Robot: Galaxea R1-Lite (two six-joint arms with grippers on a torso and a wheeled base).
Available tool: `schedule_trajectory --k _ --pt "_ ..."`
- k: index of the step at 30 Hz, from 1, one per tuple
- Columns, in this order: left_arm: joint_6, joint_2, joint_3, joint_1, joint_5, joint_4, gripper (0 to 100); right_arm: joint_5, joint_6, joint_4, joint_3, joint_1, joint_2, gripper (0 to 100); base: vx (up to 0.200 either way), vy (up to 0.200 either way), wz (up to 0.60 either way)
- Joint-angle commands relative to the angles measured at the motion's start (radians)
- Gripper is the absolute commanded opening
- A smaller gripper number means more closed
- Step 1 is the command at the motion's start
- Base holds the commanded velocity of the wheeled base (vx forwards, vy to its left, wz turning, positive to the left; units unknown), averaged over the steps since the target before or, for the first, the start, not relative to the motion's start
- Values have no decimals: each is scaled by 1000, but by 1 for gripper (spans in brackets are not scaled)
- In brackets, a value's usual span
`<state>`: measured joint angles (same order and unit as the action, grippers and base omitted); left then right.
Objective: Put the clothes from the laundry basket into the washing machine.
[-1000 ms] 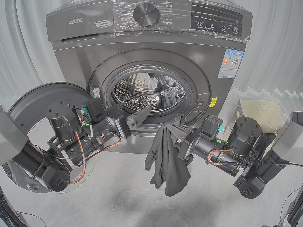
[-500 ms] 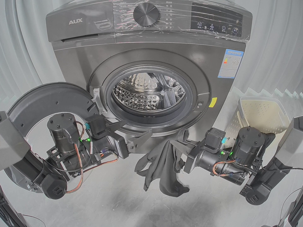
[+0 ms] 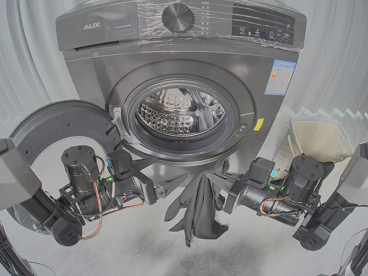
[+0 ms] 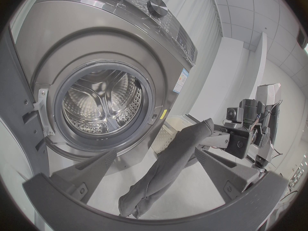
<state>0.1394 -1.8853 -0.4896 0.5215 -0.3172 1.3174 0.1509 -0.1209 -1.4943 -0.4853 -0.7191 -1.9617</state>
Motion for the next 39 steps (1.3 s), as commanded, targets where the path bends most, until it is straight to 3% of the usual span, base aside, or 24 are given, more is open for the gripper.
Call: schedule_trajectory --k 1,5,17,30,39 --pt "-1 -3 14 2 -16 0 100 -1 0 -3 -7 -8 1 0 0 0 0" --pt "-24 -6 34 6 -34 0 100 -1 0 -3 -7 -11 1 0 0 0 0" --pt "-29 -69 28 12 -42 6 100 -2 -2 -3 -13 -28 3 0 0 0 0" --pt "-35 -196 -21 6 -39 106 100 -2 -2 -3 -18 -39 1 0 0 0 0" --pt "-32 -215 -60 37 -48 108 100 -7 -5 -3 -22 -52 0 0 0 0 0"
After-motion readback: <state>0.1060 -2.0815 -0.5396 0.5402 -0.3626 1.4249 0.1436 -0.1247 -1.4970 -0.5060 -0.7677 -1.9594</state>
